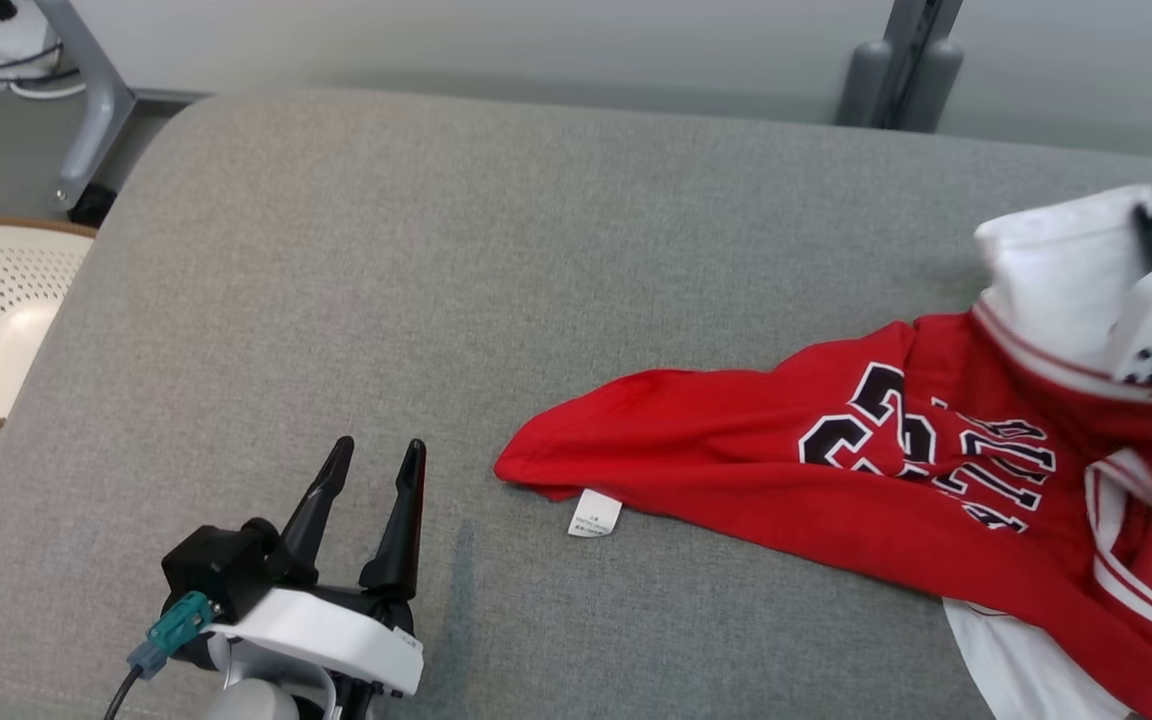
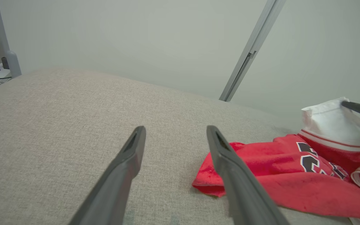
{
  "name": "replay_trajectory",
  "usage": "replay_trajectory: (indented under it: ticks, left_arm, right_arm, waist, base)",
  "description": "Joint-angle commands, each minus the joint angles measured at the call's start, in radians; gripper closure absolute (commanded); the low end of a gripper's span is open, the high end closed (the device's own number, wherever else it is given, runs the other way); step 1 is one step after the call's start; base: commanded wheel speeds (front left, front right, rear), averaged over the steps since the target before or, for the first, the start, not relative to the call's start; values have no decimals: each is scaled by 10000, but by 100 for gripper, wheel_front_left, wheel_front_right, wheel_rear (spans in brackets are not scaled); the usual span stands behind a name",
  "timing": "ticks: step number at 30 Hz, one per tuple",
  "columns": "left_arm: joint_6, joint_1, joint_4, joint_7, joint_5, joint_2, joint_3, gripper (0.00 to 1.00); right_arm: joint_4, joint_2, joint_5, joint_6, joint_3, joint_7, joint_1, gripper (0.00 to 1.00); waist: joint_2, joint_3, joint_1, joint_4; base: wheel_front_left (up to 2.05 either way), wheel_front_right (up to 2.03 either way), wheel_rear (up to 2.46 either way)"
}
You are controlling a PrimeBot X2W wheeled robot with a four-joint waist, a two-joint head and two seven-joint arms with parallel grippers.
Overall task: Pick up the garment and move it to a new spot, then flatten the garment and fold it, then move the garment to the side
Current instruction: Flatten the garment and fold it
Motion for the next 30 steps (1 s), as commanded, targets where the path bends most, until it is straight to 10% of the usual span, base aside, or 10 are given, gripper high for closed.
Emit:
replay_trajectory:
  ticks: [1,14,30]
  left_arm:
    - [-36,-210,0,27,82,13,2,0]
    - [-297,-909,318,-118,188,-263,-87,0]
    - [-381,-1279,391,-144,360,-286,-181,0]
  right_arm:
    - [183,-165,-55,2,-112,-128,-260,100]
    - [1699,-990,-1590,2,-1185,-2189,-2573,100]
    - [16,-394,-3071,2,-2154,-2481,-2743,99]
  waist:
    - [0,323,0,115]
    - [0,1352,0,693]
    - [0,1834,0,777]
  base:
    - [0,0,0]
    - [0,0,0]
    - [0,0,0]
